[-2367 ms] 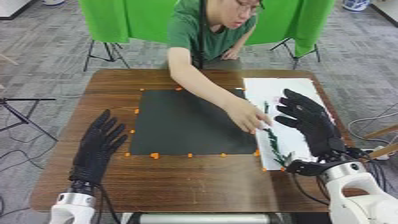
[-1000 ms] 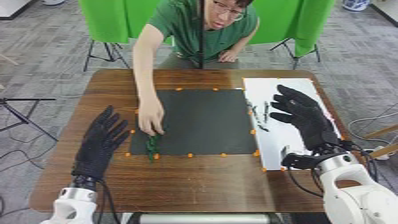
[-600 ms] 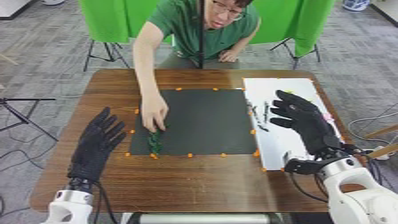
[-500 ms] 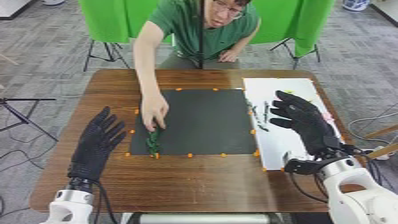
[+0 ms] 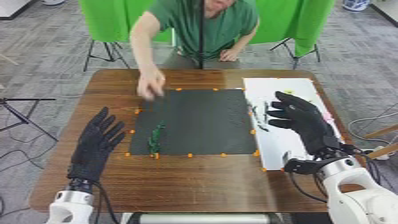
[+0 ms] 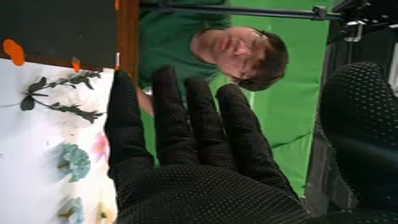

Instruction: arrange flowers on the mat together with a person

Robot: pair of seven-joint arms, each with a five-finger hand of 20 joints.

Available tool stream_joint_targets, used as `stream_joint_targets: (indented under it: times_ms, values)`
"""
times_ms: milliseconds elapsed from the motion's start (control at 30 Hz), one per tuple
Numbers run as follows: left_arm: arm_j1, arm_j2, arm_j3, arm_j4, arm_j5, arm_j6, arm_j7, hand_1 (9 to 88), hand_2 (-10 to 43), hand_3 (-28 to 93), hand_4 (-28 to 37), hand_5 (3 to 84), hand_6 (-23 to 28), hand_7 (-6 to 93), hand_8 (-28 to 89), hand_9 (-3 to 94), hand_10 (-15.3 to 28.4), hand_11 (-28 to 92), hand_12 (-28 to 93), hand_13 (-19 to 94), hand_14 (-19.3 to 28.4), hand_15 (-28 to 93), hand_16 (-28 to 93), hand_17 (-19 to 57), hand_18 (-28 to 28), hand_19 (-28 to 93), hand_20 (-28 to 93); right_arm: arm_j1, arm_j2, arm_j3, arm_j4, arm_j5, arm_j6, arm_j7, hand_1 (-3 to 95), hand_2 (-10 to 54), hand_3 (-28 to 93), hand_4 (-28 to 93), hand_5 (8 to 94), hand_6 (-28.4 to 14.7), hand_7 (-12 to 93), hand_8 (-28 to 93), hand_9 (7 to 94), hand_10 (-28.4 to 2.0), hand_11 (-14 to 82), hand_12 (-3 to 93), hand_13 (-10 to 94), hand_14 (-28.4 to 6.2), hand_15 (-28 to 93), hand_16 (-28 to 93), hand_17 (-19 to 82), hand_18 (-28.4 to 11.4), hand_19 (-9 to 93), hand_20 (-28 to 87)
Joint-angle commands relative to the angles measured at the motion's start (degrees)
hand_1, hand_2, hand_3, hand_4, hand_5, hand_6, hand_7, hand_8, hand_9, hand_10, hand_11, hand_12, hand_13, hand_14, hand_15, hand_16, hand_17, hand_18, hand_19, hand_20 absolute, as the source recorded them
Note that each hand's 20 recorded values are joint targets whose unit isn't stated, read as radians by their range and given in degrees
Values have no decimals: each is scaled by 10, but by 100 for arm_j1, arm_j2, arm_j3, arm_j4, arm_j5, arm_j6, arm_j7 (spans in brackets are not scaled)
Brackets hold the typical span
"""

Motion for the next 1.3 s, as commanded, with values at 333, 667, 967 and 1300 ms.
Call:
stream_joint_targets:
  times_ms: [333, 667, 967, 1300]
  values:
    - [-23, -23, 49, 75, 40, -63, -3, 350, -61, 659, -238, 223, 10, 242, -133, 174, 89, 227, 134, 198, 114, 188, 36, -71, 202, 426, 41, 196, 293, -36, -24, -960, 339, -43, 311, -95, 720, -283, 397, -60, 297, -153, 450, -124, 415, 267, 454, -107, 502, 155, 191, -185, 589, 246]
    - [65, 19, 31, 48, 34, -49, 2, 350, -62, 659, -238, 220, 8, 243, -133, 173, 89, 228, 133, 197, 114, 191, 36, -71, 201, 423, 42, -324, 970, 708, -490, -4405, 1033, 1635, 590, -95, 97, -163, 546, -38, 372, -162, 611, -135, 476, 304, 601, -107, 633, 185, 301, -165, 742, 305]
    - [32, 10, 49, 57, 74, -135, -34, 350, -61, 658, -238, 220, 8, 243, -133, 173, 89, 228, 133, 201, 115, 201, 37, -72, 201, 425, 44, -521, 1320, 727, -341, -6788, -257, 3549, 527, -95, 164, -201, 640, -22, 379, -148, 690, -129, 486, 337, 652, -108, 702, 251, 329, -196, 819, 391]
    - [-73, 13, 102, 93, 68, -161, -70, 350, -61, 658, -237, 222, 9, 242, -132, 175, 89, 228, 133, 201, 117, 207, 33, -72, 202, 426, 45, -290, 1176, 329, 376, -7021, -663, 4060, 481, -95, 315, -282, 647, -13, 399, -149, 697, -125, 495, 366, 649, -109, 716, 272, 320, -198, 828, 397]
